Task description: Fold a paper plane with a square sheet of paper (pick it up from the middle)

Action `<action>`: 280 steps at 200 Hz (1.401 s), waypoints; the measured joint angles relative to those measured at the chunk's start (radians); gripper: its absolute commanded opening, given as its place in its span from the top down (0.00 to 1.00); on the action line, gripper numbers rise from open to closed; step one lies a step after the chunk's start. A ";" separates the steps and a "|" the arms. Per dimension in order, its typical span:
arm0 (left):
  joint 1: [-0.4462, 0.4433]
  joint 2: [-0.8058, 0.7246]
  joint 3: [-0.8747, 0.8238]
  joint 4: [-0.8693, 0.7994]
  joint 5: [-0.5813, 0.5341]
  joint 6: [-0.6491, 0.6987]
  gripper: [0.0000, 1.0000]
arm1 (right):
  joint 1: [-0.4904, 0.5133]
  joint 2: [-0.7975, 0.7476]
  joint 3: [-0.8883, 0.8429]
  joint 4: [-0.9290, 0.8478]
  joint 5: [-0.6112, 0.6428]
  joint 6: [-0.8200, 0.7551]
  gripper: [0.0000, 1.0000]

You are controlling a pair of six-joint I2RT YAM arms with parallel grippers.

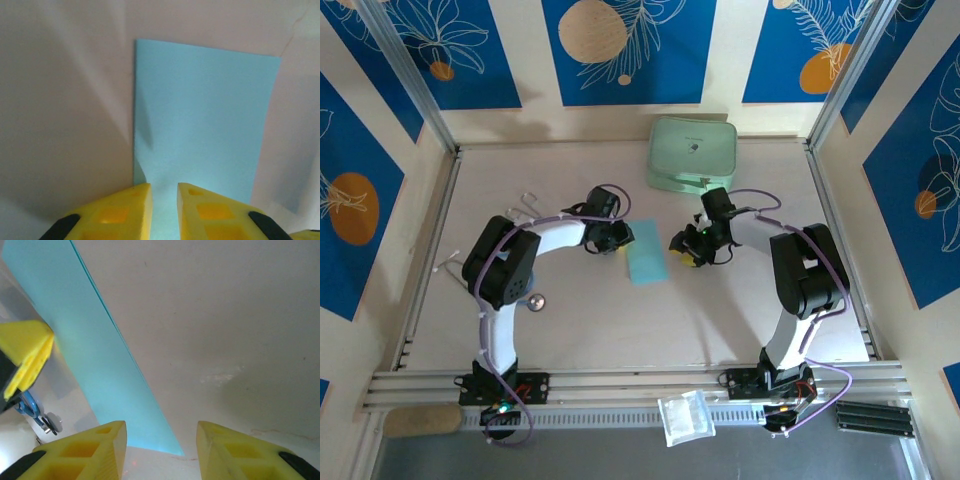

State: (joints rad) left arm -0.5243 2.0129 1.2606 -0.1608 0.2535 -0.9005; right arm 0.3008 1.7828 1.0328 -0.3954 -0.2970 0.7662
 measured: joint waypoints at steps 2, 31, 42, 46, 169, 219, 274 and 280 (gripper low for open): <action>0.001 0.002 0.005 -0.002 0.000 0.005 0.78 | 0.000 0.000 0.000 0.001 0.000 0.000 0.59; 0.013 0.056 0.094 -0.051 0.001 0.095 0.77 | 0.000 0.000 -0.001 0.022 0.000 0.000 0.59; 0.014 0.060 0.112 -0.072 0.000 0.125 0.76 | -0.001 0.000 -0.002 0.026 0.000 0.000 0.59; 0.014 0.059 0.116 -0.078 0.002 0.132 0.75 | -0.001 -0.001 -0.003 0.027 0.000 0.000 0.59; -0.031 -0.048 -0.023 -0.048 0.038 -0.027 0.83 | 0.001 -0.032 -0.049 0.056 -0.036 0.000 0.61; -0.031 -0.030 -0.041 -0.052 -0.019 -0.058 0.87 | 0.026 -0.028 -0.054 0.064 -0.052 -0.003 0.63; -0.031 -0.029 -0.041 -0.054 -0.026 -0.072 0.88 | 0.079 0.020 -0.053 0.070 -0.074 -0.018 0.63; -0.031 -0.028 -0.041 -0.054 -0.026 -0.072 0.88 | 0.081 0.025 -0.052 0.069 -0.074 -0.020 0.64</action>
State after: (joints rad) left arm -0.5552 1.9846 1.2198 -0.2146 0.2272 -0.9722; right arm 0.3820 1.8076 0.9806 -0.3264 -0.3714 0.7464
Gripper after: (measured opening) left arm 0.125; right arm 0.370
